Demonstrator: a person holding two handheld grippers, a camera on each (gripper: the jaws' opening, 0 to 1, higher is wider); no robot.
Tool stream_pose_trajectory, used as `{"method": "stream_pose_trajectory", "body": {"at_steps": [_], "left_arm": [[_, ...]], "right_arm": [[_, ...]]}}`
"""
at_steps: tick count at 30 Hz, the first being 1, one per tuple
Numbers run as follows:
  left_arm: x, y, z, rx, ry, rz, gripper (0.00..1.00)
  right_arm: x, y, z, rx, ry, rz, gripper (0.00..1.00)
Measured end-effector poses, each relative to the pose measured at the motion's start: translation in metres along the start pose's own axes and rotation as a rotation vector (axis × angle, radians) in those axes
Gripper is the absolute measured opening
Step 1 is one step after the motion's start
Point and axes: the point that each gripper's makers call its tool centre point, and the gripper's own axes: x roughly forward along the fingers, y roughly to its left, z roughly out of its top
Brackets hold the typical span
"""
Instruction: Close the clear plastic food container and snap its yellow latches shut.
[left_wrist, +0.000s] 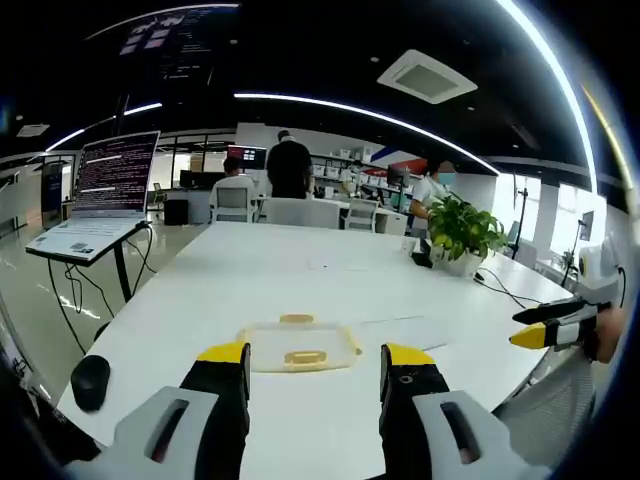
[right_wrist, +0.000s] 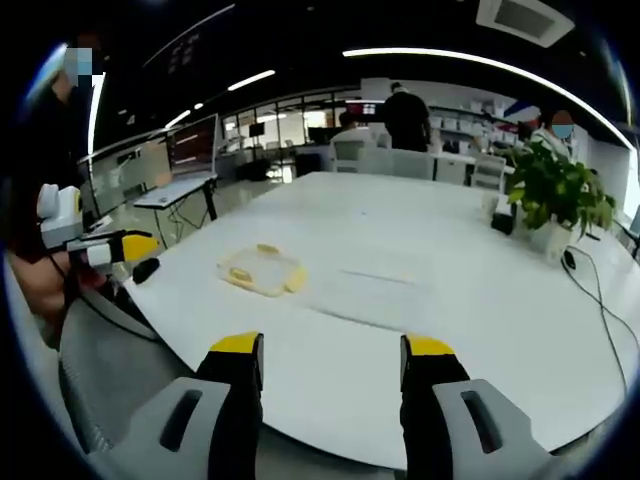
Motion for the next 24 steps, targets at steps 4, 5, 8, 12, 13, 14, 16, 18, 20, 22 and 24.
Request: {"method": "stream_pose_trajectory", "body": {"at_steps": [4, 5, 8, 12, 13, 14, 16, 18, 20, 22, 24], "left_arm": [[0.0, -0.0001, 0.0, 0.0, 0.0, 0.0, 0.46], [0.0, -0.0001, 0.0, 0.0, 0.0, 0.0, 0.46], [0.0001, -0.0001, 0.0, -0.002, 0.0, 0.0, 0.46], [-0.0001, -0.0004, 0.0002, 0.0, -0.002, 0.001, 0.46], [-0.0002, -0.0003, 0.0003, 0.0, -0.002, 0.001, 0.47], [-0.0004, -0.0002, 0.0006, -0.001, -0.004, 0.002, 0.47], [-0.0006, -0.0003, 0.0008, 0.0, -0.006, 0.003, 0.47], [-0.0006, -0.0005, 0.0011, 0.0, -0.007, 0.003, 0.47], [-0.0005, -0.0006, 0.0012, 0.0, -0.007, 0.003, 0.46], [-0.0006, -0.001, 0.0014, 0.002, -0.008, 0.002, 0.46], [-0.0007, -0.001, 0.0017, 0.004, -0.01, 0.002, 0.46]], "right_arm": [[-0.0001, -0.0003, 0.0, 0.001, 0.0, -0.001, 0.52], [-0.0001, -0.0003, 0.0001, 0.0, -0.001, -0.001, 0.52], [-0.0001, -0.0004, 0.0, 0.002, 0.0, -0.001, 0.52], [-0.0001, 0.0, -0.0002, -0.002, 0.001, 0.0, 0.52], [-0.0003, 0.0, -0.0001, -0.002, 0.0, 0.0, 0.52], [-0.0004, 0.0, 0.0, -0.002, -0.001, 0.0, 0.52], [-0.0005, 0.0, 0.0, -0.001, -0.001, 0.0, 0.52], [-0.0004, 0.0001, -0.0002, -0.004, 0.001, 0.001, 0.52], [-0.0003, -0.0001, -0.0003, -0.005, 0.001, 0.001, 0.52], [-0.0006, -0.0002, -0.0002, -0.005, -0.001, 0.001, 0.52], [-0.0007, -0.0004, -0.0003, -0.004, 0.0, 0.0, 0.52]]}}
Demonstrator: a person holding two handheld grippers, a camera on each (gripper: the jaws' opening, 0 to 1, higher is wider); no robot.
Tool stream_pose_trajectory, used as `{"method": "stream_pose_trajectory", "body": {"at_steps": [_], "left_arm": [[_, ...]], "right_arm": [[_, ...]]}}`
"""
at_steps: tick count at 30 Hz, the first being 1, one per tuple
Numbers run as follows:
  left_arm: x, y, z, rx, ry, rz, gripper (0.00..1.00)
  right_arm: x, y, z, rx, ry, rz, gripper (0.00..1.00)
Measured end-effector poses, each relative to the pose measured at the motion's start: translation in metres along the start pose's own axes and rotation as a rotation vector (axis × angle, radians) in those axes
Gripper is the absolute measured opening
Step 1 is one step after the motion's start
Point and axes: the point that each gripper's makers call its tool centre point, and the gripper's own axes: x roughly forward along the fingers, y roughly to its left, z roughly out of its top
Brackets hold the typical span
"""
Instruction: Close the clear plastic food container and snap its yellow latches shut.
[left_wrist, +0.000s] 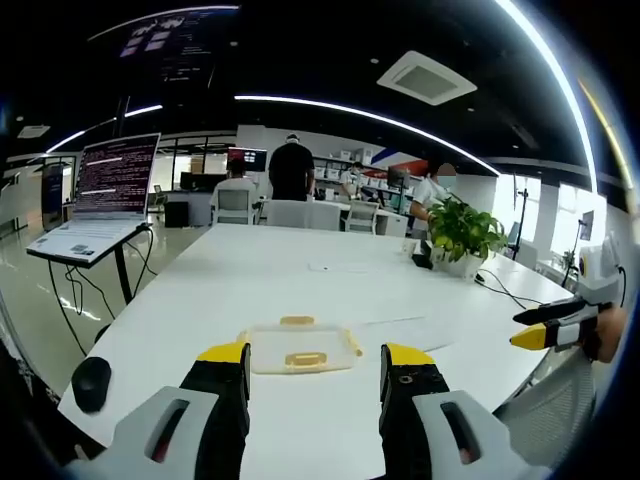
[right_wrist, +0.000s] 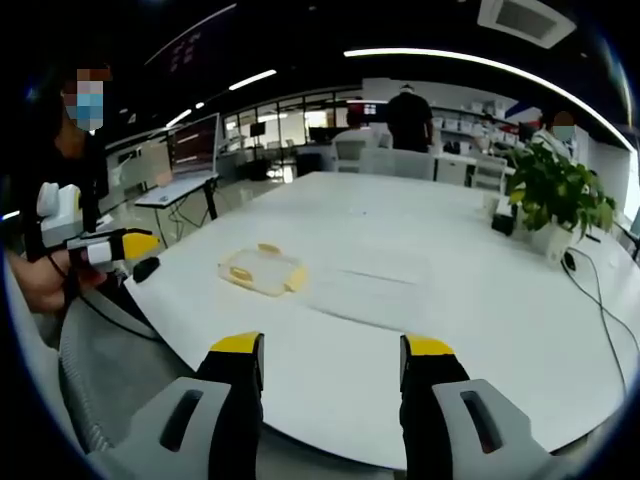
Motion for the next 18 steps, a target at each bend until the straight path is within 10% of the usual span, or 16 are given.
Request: {"method": "stream_pose_trajectory", "body": {"at_steps": [18], "left_arm": [[-0.0011, -0.0006, -0.0005, -0.002, 0.002, -0.001, 0.46]], "right_arm": [[-0.001, 0.0006, -0.0006, -0.002, -0.001, 0.003, 0.51]]}}
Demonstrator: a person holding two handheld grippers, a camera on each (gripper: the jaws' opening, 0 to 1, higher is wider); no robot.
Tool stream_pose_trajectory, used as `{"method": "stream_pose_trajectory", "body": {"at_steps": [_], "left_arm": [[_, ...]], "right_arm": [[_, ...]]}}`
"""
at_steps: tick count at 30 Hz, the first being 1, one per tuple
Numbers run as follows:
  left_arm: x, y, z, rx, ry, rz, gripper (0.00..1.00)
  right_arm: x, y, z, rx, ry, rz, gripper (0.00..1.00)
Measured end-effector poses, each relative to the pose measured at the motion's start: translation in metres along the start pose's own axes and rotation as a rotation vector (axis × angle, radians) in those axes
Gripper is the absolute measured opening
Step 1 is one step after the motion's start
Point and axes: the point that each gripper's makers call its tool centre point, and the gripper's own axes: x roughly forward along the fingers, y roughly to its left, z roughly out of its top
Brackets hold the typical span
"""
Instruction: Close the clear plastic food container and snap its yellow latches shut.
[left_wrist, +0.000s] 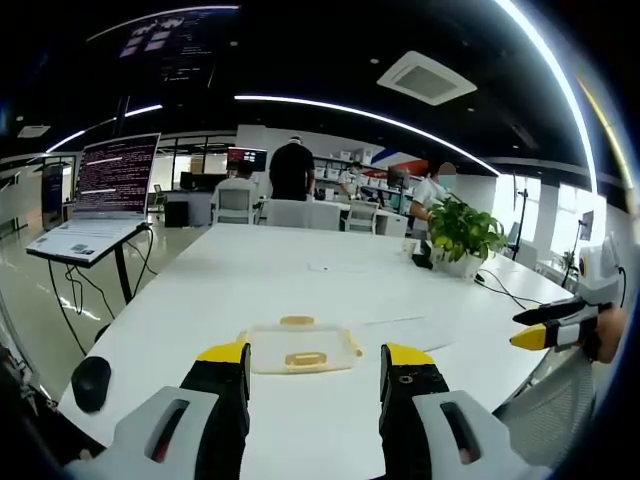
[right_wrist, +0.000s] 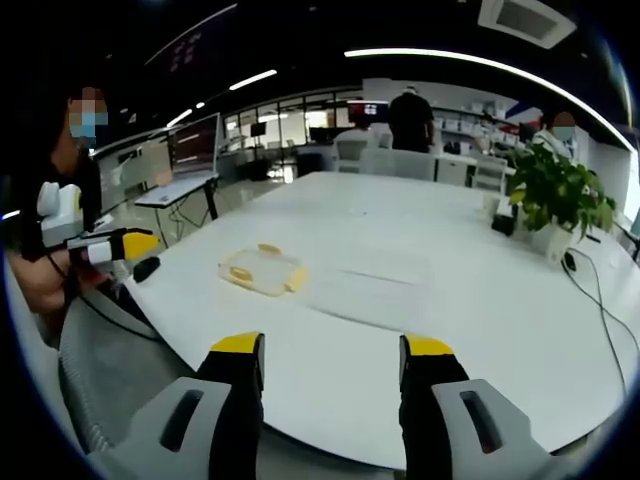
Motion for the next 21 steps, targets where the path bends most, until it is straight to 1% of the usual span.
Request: {"method": "stream_pose_trajectory", "body": {"at_steps": [15, 21], "left_arm": [[-0.0004, 0.0016, 0.0022, 0.005, -0.013, 0.002, 0.46], [-0.0027, -0.0005, 0.0045, 0.0, -0.029, -0.004, 0.47]], "right_arm": [[0.0018, 0.0033, -0.0018, -0.019, 0.016, 0.0, 0.51], [0.0007, 0.0006, -0.0062, -0.031, 0.031, -0.019, 0.52]]}}
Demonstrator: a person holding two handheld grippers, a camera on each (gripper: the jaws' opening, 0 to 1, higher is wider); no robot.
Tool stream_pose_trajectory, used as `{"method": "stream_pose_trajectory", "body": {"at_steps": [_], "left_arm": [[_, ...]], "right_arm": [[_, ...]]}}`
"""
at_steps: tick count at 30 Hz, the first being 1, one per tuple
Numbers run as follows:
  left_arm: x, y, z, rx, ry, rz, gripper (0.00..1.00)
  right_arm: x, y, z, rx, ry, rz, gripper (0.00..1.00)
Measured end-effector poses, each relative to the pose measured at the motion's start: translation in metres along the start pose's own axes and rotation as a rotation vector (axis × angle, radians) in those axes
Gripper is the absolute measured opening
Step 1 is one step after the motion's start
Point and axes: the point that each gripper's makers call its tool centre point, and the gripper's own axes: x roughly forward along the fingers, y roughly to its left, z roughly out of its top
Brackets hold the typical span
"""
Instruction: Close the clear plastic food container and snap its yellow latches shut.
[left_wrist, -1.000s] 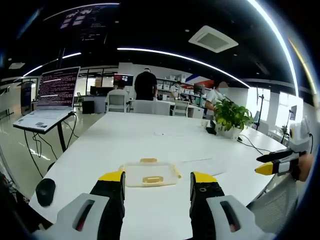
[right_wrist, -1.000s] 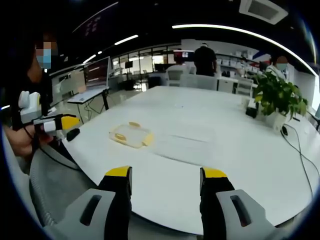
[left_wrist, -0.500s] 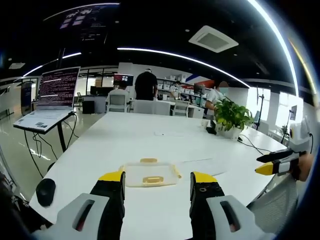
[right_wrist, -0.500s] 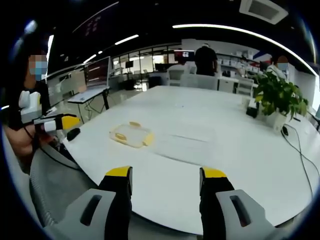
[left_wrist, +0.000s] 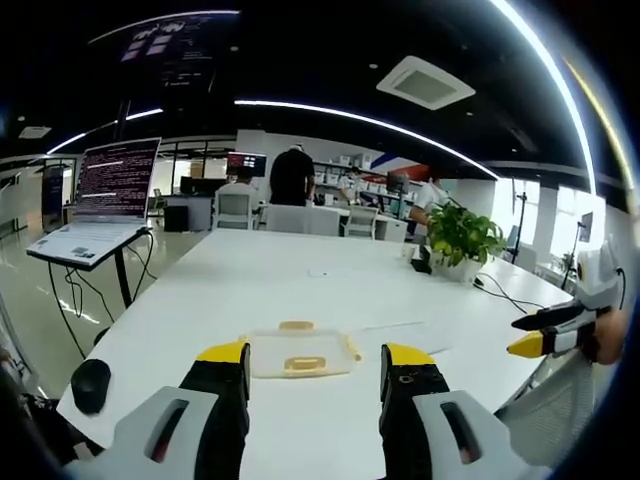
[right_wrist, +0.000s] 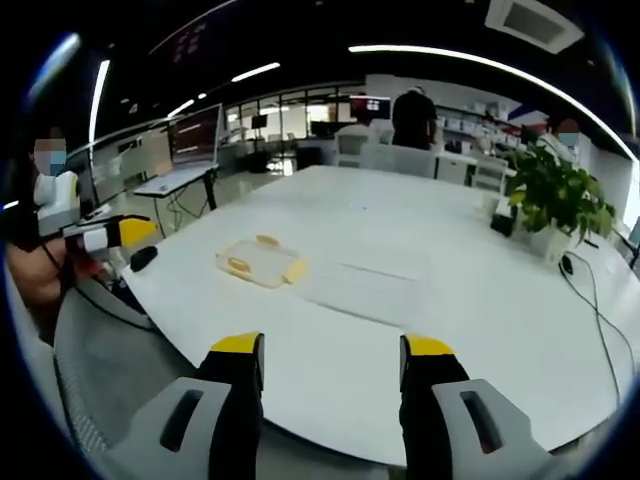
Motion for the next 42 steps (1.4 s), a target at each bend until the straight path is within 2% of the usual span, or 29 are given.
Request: {"method": "stream_pose_trajectory", "body": {"at_steps": [13, 29, 32, 34, 35, 37, 40, 42], "left_arm": [[-0.003, 0.001, 0.004, -0.024, -0.028, -0.006, 0.49], [-0.003, 0.002, 0.005, -0.028, -0.03, 0.009, 0.49], [-0.003, 0.004, 0.003, -0.041, -0.018, 0.013, 0.49], [-0.002, 0.006, 0.002, -0.079, -0.005, 0.006, 0.5], [-0.001, 0.006, -0.001, -0.109, 0.019, -0.006, 0.51], [-0.001, 0.007, -0.001, -0.126, 0.023, -0.015, 0.52], [0.001, -0.002, -0.005, -0.112, 0.067, -0.063, 0.52], [0.004, -0.003, -0.004, -0.042, 0.082, -0.089, 0.52]], "right_arm": [[0.001, 0.001, -0.004, -0.055, 0.025, -0.013, 0.52], [0.0, 0.005, -0.002, -0.042, 0.021, 0.027, 0.52], [0.0, 0.007, 0.0, -0.046, 0.017, 0.038, 0.53], [0.001, 0.009, 0.0, -0.046, 0.017, 0.046, 0.54], [0.001, 0.01, 0.001, -0.041, 0.022, 0.052, 0.55], [0.001, 0.009, 0.001, -0.02, 0.027, 0.06, 0.56], [0.004, 0.011, 0.003, 0.0, 0.043, 0.081, 0.56], [0.008, 0.014, 0.008, -0.004, 0.041, 0.099, 0.55]]}}
